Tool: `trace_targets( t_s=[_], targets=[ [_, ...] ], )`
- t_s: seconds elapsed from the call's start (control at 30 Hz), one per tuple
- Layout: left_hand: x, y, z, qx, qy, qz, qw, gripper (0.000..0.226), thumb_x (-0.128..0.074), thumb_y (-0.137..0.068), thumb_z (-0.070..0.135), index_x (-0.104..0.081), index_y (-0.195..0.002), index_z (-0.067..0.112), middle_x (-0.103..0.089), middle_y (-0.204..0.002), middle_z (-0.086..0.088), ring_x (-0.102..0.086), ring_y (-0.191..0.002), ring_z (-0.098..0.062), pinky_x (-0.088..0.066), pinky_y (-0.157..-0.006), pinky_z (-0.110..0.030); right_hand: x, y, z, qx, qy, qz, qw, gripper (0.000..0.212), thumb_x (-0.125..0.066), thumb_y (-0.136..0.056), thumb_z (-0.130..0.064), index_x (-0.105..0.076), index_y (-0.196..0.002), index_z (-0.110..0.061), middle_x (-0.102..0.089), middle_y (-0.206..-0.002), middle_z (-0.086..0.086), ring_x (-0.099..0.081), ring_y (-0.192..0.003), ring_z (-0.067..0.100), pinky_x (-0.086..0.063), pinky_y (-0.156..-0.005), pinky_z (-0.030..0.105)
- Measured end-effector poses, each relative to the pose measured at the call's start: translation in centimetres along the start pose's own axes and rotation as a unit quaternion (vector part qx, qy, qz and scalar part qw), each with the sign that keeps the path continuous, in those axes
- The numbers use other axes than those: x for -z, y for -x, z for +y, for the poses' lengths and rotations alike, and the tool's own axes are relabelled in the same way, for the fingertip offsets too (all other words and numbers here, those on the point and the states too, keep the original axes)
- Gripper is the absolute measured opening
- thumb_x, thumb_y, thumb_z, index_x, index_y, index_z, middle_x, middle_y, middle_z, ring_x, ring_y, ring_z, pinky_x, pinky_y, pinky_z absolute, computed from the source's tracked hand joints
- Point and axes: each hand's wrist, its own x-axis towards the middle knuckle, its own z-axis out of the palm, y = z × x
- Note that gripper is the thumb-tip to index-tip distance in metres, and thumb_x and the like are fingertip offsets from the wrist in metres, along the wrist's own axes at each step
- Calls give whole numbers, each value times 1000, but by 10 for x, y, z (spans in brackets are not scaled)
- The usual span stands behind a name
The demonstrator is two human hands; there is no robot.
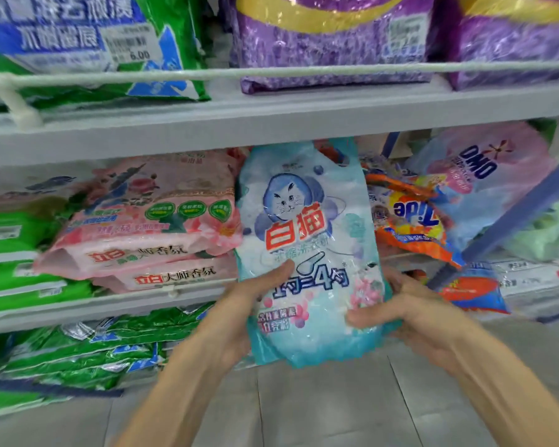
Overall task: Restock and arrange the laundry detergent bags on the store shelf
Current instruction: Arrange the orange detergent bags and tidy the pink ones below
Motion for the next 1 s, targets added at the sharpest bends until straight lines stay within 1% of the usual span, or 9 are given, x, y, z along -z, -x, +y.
trace_targets(
  t_s=[0.07,0.13,0.2,0.37,0.47,0.6,0.73,0.83,1.0],
  targets=[
    [-3,6,-5,-15,-28,36,999,62,-96,-57,23,-75,-115,15,-75,-114,-17,-74,-101,-37,-57,-91,-61,-2,9,3,3,3,-7,1000,83,-94,-42,-9,-68,-120,-17,-78,-113,9,-72,-109,39,-45,-102,71],
    [-8,17,-9,-20,-42,58,997,63,-93,-55,22,-75,-115,14,-77,-108,-14,-75,-97,-36,-57,-90,-60,-2,19,1,2,-18,-21,1000,72,-86,-50,0,-68,-119,-11,-78,-110,11,-76,-101,32,-61,-88,51],
    [-13,32,-13,-12,-53,62,997,57,-90,-57,20,-76,-111,12,-78,-101,-14,-76,-92,-36,-60,-86,-56,-6,31,-2,-15,-62,-39,997,57,-82,-56,-1,-73,-112,-9,-78,-108,14,-77,-93,28,-64,-72,38],
    [-30,80,-25,-18,-96,63,993,41,-93,-68,24,-79,-105,14,-79,-98,-12,-76,-91,-35,-60,-85,-56,-15,73,13,-25,-163,-7,986,38,-78,-58,-2,-82,-95,-11,-78,-103,17,-78,-86,31,-65,-67,43],
    [-36,107,-25,-31,-82,78,993,24,-85,-76,15,-76,-98,10,-80,-90,-10,-78,-78,-25,-64,-68,-38,-23,104,17,-20,-203,-3,979,46,-75,-57,4,-78,-103,-4,-78,-101,19,-78,-82,33,-63,-60,41],
    [-38,144,-16,-35,-74,77,994,41,-84,-65,24,-75,-103,10,-79,-96,-13,-77,-87,-31,-64,-78,-46,-40,131,12,-12,-222,-5,975,60,-77,-57,7,-73,-117,-3,-75,-112,23,-74,-100,43,-62,-79,53],
    [-23,181,-3,-50,-43,97,993,55,-84,-61,30,-73,-110,7,-78,-99,-16,-77,-88,-34,-63,-76,-45,-65,146,-1,-29,-205,-23,978,56,-83,-54,11,-77,-107,-6,-76,-109,23,-74,-97,44,-62,-80,57],
    [-3,213,9,-76,-11,123,990,49,-80,-67,25,-71,-110,4,-78,-98,-18,-77,-81,-32,-63,-65,-39,-94,155,-16,-23,-170,-47,984,54,-86,-49,13,-81,-99,-10,-77,-107,21,-75,-96,41,-58,-90,59],
    [49,265,29,-128,11,180,975,49,-79,-68,24,-72,-111,3,-78,-100,-19,-77,-83,-33,-64,-69,-41,-159,158,-44,13,-125,-131,983,44,-85,-54,8,-84,-88,-19,-78,-102,18,-77,-88,35,-63,-80,49]
  ],
)
